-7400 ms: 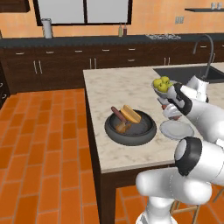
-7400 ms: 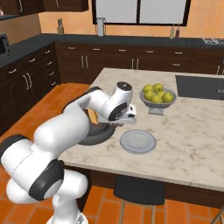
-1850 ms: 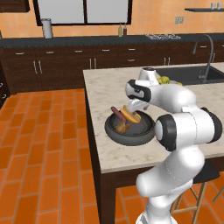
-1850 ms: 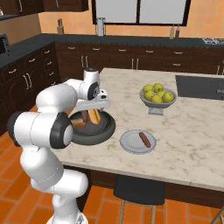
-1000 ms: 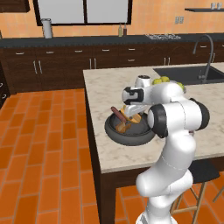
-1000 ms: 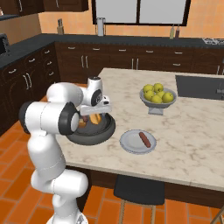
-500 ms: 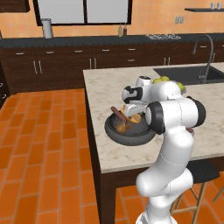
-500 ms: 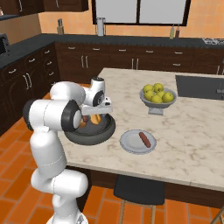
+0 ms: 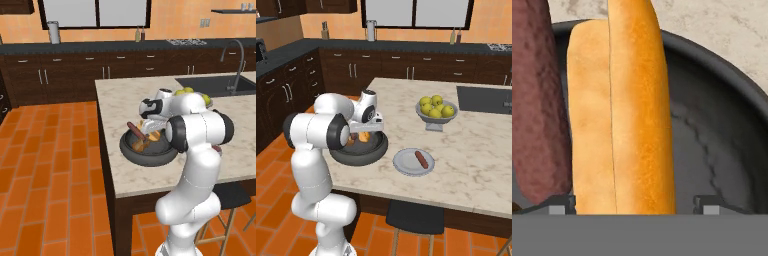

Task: Place one bun and one sausage from the bowl on each plate.

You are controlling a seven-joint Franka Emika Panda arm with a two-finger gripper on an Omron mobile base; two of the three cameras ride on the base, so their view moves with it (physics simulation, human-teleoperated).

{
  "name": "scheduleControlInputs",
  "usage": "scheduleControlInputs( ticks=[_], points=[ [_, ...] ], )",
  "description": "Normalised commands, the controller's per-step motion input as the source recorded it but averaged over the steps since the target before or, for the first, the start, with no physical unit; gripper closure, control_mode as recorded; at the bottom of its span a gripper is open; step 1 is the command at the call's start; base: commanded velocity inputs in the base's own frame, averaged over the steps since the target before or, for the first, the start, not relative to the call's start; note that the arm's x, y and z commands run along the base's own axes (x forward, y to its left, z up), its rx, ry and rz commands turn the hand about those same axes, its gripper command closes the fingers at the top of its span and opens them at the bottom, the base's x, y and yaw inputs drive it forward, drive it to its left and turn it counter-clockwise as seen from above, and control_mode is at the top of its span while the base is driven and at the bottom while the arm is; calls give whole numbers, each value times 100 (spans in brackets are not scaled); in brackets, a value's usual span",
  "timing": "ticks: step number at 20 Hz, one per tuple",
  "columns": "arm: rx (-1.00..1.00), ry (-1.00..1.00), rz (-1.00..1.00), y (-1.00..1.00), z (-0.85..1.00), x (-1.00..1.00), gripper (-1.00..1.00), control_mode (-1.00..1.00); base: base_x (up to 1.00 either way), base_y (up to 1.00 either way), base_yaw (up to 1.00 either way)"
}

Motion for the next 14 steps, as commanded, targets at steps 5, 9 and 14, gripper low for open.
scheduleControlInputs(
  ticks=[5,9,14],
  points=[
    [1,1,0,0,-2,0,100,-100,0,0,0],
    [0,4,-4,0,20,-9,100,-100,0,0,0],
    [0,3,-3,-29,52,-38,100,-100,0,0,0]
  ],
)
